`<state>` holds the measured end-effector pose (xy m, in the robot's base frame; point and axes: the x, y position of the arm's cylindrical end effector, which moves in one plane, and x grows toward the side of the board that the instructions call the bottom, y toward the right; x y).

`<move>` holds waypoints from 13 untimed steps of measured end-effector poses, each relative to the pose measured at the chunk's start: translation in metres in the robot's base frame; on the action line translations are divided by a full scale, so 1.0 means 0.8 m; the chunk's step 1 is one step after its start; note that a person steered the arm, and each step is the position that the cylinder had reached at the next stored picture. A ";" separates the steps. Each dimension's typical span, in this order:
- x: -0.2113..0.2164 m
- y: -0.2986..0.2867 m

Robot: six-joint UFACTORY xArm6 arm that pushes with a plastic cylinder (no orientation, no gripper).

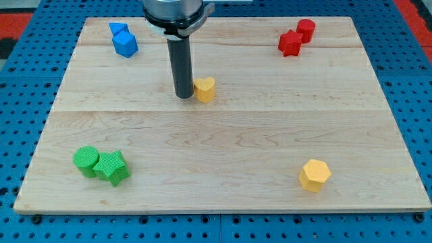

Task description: Move red star diagonally to the yellow heart

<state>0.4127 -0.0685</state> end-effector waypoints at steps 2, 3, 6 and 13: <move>0.047 0.240; -0.054 0.330; -0.199 0.359; -0.231 0.181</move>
<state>0.2279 0.0766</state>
